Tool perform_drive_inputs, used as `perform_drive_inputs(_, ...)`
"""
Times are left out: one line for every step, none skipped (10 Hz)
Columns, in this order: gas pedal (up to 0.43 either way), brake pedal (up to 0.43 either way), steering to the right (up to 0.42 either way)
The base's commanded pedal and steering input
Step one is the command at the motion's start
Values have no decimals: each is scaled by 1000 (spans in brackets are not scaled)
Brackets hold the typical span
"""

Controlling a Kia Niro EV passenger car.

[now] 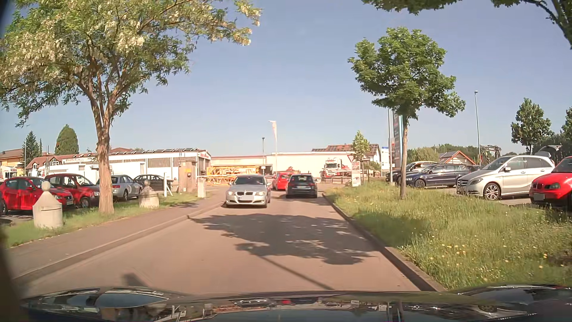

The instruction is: Follow the waypoints while adhering to traffic rules and regulations

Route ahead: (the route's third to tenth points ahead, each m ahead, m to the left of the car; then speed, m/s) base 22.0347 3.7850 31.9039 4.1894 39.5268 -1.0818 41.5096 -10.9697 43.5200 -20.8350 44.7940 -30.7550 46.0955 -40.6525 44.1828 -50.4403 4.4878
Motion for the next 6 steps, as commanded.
perform_drive_inputs(8,0,-21)
perform_drive_inputs(0,0,-22)
perform_drive_inputs(0,0,-22)
perform_drive_inputs(0,0,-21)
perform_drive_inputs(0,0,-11)
perform_drive_inputs(0,0,0)
